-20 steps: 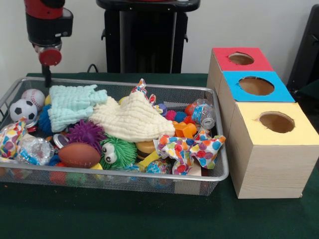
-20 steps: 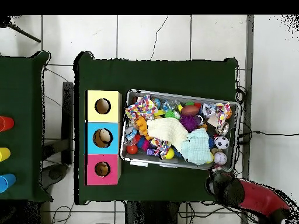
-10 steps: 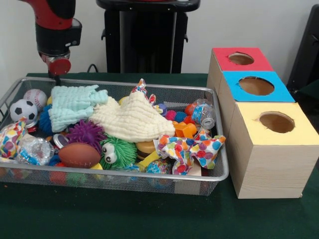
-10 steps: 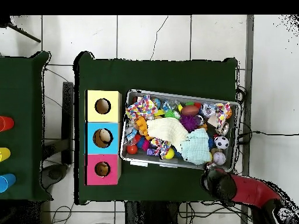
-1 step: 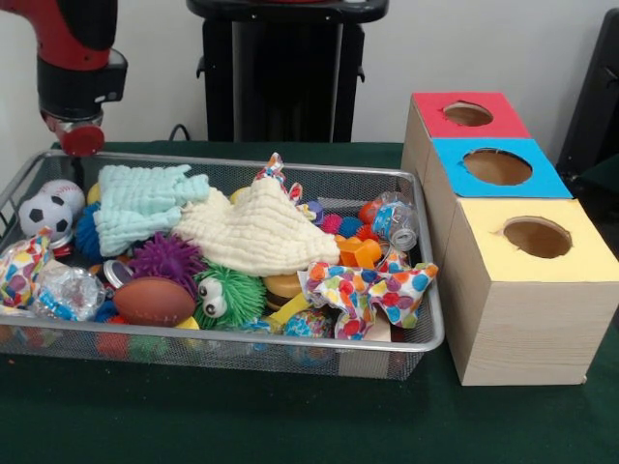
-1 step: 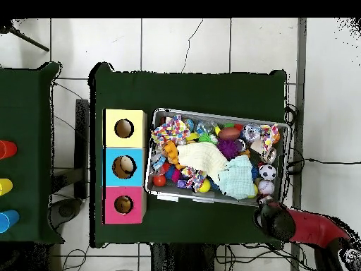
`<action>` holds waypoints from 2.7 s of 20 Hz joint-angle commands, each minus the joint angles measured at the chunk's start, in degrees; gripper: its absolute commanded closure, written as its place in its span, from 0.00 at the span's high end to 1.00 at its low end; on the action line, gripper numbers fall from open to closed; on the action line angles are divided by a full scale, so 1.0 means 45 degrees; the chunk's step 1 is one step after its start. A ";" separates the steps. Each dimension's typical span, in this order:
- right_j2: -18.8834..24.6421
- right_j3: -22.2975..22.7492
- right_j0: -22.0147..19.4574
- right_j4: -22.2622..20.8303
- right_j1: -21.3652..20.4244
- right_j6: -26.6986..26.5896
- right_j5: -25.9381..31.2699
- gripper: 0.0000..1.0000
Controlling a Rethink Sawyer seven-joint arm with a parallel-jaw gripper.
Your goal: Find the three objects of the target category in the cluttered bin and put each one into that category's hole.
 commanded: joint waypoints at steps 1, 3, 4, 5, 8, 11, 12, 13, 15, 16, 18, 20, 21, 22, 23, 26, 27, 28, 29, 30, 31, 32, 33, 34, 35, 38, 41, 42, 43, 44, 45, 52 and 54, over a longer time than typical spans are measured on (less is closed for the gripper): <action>0.1489 -0.0955 -0.0393 -0.0514 0.0118 -0.2597 0.1069 1.00; 0.1421 -0.0771 -0.0304 -0.0515 0.0043 -0.2334 0.0967 1.00; 0.1458 -0.0498 -0.0310 -0.0338 -0.0233 -0.2341 0.1196 1.00; 0.1515 -0.0261 -0.0362 -0.0214 -0.0449 -0.2387 0.1360 1.00; 0.1660 0.0772 -0.0449 0.0459 -0.1662 -0.2724 0.2469 1.00; 0.1846 0.1336 -0.0585 0.0947 -0.2607 -0.3137 0.3524 1.00; 0.1968 0.1593 -0.0678 0.1168 -0.2954 -0.3295 0.3920 1.00; 0.2030 0.1716 -0.0733 0.1245 -0.3152 -0.3381 0.4117 1.00; 0.2150 0.1914 -0.0847 0.1345 -0.3459 -0.3502 0.4415 1.00; 0.2214 0.2026 -0.0907 0.1371 -0.3597 -0.3535 0.4531 1.00; 0.2348 0.2215 -0.0983 0.1387 -0.3803 -0.3519 0.4712 1.00; 0.2539 0.2313 -0.1075 0.1339 -0.3873 -0.3417 0.4711 1.00; 0.2625 0.2324 -0.1133 0.1289 -0.3855 -0.3325 0.4622 1.00; 0.2777 0.2309 -0.1162 0.1219 -0.3719 -0.3066 0.4241 1.00; 0.2935 0.2309 -0.1241 0.1196 -0.3636 -0.2944 0.4015 1.00; 0.3913 0.1923 -0.1742 0.1275 -0.2936 -0.2997 0.3324 1.00; 0.4001 0.1882 -0.1747 0.1295 -0.2891 -0.2885 0.3324 1.00; 0.4125 0.1699 -0.1723 0.1346 -0.2783 -0.2821 0.3446 1.00; 0.4183 0.1656 -0.1704 0.1334 -0.2783 -0.2768 0.3517 1.00; 0.4268 0.1566 -0.1696 0.1352 -0.2762 -0.2742 0.3624 1.00; 0.4313 0.1540 -0.1689 0.1297 -0.2758 -0.2684 0.3637 1.00; 0.4358 0.1467 -0.1686 0.1256 -0.2719 -0.2651 0.3685 1.00; 0.4403 0.1394 -0.1684 0.1215 -0.2681 -0.2618 0.3733 1.00; 0.4412 0.1332 -0.1669 0.1162 -0.2603 -0.2534 0.3711 1.00; 0.4464 0.1257 -0.1690 0.1178 -0.2564 -0.2529 0.3776 1.00; 0.4514 0.1104 -0.1628 0.1061 -0.2448 -0.2400 0.3772 1.00; 0.4589 0.0947 -0.1622 0.0956 -0.2342 -0.2352 0.3794 1.00; 0.4597 0.0913 -0.1606 0.0921 -0.2313 -0.2316 0.3786 1.00; 0.4606 0.0880 -0.1590 0.0887 -0.2285 -0.2279 0.3778 1.00; 0.4627 0.0751 -0.1612 0.0833 -0.2186 -0.2301 0.3764 1.00; 0.4617 0.0707 -0.1602 0.0786 -0.2143 -0.2273 0.3739 1.00; 0.4144 -0.0344 -0.1366 -0.0272 -0.0808 -0.1779 0.2592 1.00; 0.3938 -0.0676 -0.1290 -0.0638 -0.0404 -0.1615 0.2229 1.00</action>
